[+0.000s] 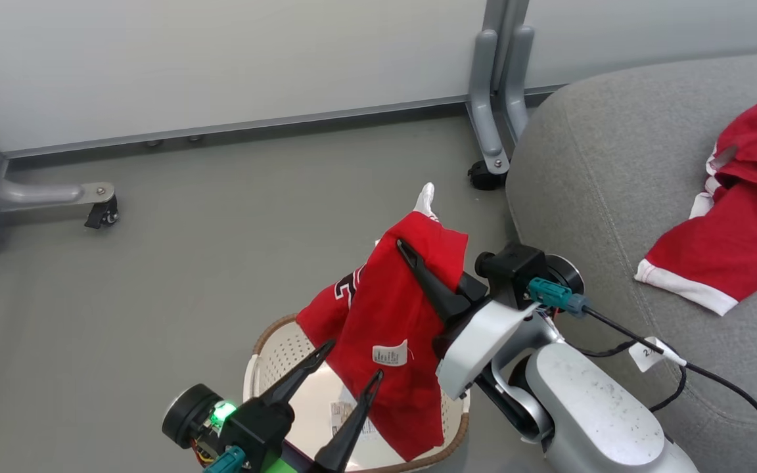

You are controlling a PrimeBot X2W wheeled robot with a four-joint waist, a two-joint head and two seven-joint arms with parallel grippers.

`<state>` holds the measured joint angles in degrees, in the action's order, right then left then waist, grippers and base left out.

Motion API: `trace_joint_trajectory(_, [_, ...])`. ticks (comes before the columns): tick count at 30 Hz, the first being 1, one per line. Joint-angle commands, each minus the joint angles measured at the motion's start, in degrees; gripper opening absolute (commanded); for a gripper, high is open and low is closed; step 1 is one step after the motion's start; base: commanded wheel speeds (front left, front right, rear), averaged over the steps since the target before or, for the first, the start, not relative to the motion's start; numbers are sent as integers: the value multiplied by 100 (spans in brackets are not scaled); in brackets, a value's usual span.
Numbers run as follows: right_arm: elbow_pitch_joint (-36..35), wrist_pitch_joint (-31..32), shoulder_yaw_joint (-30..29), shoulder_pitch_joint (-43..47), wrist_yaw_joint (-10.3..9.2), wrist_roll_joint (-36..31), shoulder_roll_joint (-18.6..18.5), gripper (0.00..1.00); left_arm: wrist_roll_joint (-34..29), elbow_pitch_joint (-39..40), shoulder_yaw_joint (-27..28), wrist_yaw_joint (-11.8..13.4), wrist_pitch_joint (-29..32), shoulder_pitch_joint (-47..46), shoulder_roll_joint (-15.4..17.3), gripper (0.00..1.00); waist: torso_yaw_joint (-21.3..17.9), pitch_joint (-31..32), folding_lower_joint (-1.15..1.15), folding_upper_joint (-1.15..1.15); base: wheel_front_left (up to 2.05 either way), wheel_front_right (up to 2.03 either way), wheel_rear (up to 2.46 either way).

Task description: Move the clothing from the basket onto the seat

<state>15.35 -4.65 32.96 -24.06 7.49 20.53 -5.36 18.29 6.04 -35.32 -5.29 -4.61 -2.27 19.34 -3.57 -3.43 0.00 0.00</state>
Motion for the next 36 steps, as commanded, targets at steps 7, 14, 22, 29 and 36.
trace_joint_trajectory(7, [26, -142, -25, -104, 0, -10, 35, 0, -6, 65, -13, 18, 38, -215, 110, 100, -977, -335, 0, 0, 0, 0, 0])
trace_joint_trajectory(14, [4, -273, -223, -80, 0, -56, 51, 0, -22, 151, -19, 10, 140, -411, 193, 100, -1774, -645, 0, 0, 0, 0, 0])
trace_joint_trajectory(22, [41, -466, -580, 18, 0, -104, 79, 0, -46, 313, -91, -28, 282, -593, 307, 100, -2453, -975, 0, 0, 0, 0, 0])
trace_joint_trajectory(29, [81, -557, -1016, -78, 0, -124, 59, 0, -42, 444, -173, -67, 388, -752, 359, 100, -2662, -1160, 0, 0, 0, 0, 0])
trace_joint_trajectory(36, [160, -626, -1768, -800, 0, -180, -200, 0, -90, 580, -173, -59, 332, -982, 353, 100, -2473, -1361, 0, 0, 0, 0, 0])
